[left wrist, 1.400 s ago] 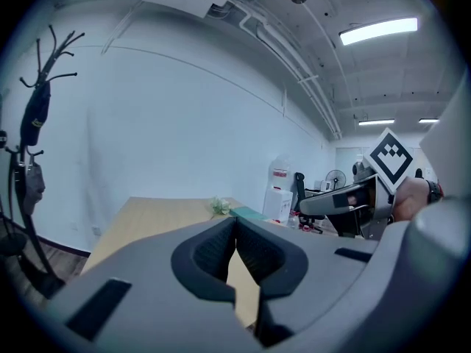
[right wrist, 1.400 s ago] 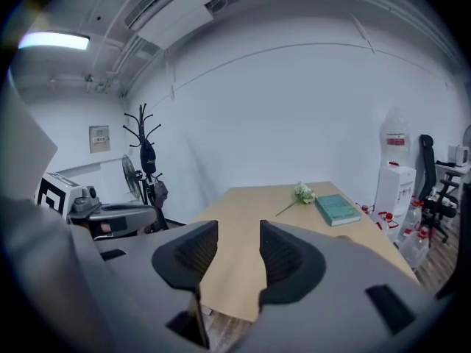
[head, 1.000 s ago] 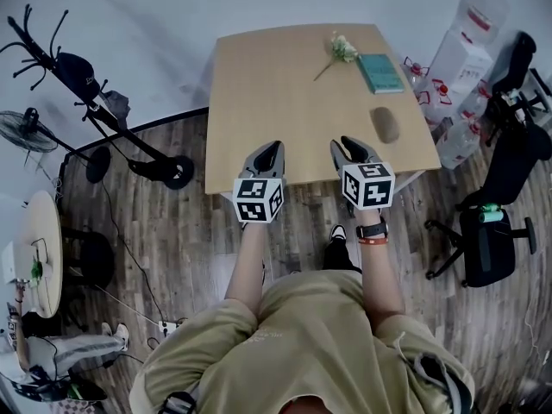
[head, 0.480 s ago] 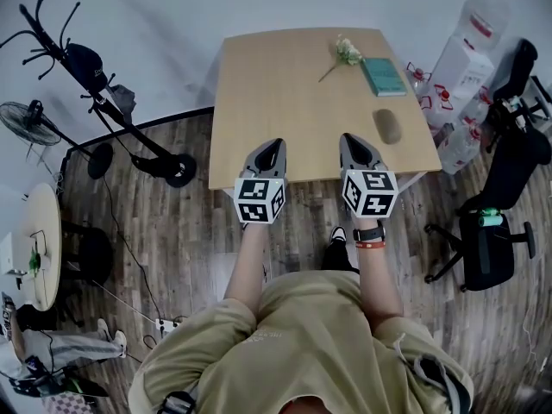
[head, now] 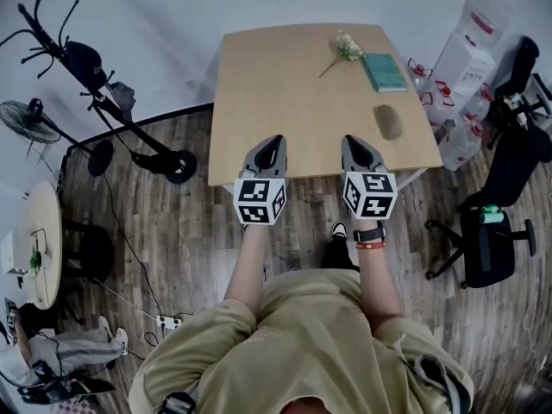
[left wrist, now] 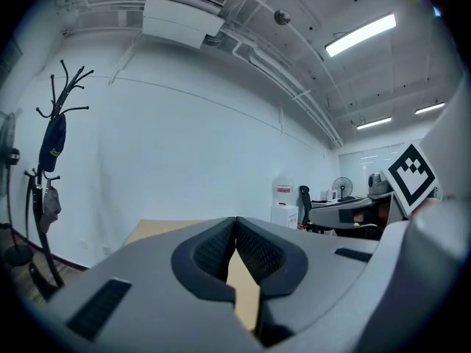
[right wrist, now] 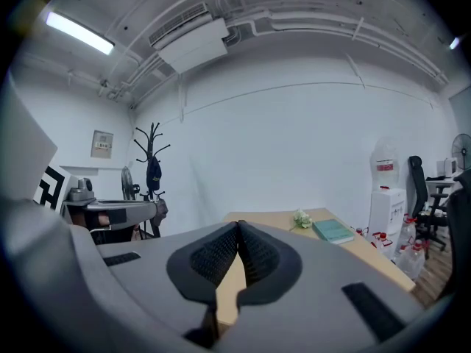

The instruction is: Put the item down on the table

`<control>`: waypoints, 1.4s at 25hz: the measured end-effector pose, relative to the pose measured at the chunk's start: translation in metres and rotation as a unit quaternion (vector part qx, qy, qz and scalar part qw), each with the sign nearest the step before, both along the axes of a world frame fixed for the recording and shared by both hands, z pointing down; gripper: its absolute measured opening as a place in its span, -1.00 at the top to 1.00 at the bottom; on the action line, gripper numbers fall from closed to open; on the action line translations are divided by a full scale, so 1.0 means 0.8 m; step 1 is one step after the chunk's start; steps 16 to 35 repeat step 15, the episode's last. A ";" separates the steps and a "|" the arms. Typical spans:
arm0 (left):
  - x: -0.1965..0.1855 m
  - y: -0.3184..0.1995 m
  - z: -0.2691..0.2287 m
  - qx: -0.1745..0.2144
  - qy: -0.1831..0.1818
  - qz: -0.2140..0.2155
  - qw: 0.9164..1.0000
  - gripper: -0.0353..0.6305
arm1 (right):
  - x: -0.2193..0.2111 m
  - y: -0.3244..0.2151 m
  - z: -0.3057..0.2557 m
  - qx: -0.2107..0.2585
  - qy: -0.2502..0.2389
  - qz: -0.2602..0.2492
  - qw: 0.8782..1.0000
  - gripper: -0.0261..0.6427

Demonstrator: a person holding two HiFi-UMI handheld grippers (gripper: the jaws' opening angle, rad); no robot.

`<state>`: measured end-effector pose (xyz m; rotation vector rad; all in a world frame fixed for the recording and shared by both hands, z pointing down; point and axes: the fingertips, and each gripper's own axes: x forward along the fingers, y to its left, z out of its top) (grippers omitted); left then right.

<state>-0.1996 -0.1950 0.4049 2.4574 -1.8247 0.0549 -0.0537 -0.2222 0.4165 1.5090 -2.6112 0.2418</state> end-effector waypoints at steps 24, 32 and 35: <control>0.057 -0.077 0.073 -0.046 0.027 0.031 0.998 0.82 | 0.031 -0.067 0.086 -0.071 0.006 -0.011 0.997 0.88; 0.057 -0.077 0.073 -0.046 0.027 0.031 0.998 0.82 | 0.031 -0.067 0.086 -0.071 0.006 -0.011 0.997 0.88; 0.057 -0.077 0.073 -0.046 0.027 0.031 0.998 0.82 | 0.031 -0.067 0.086 -0.071 0.006 -0.011 0.997 0.88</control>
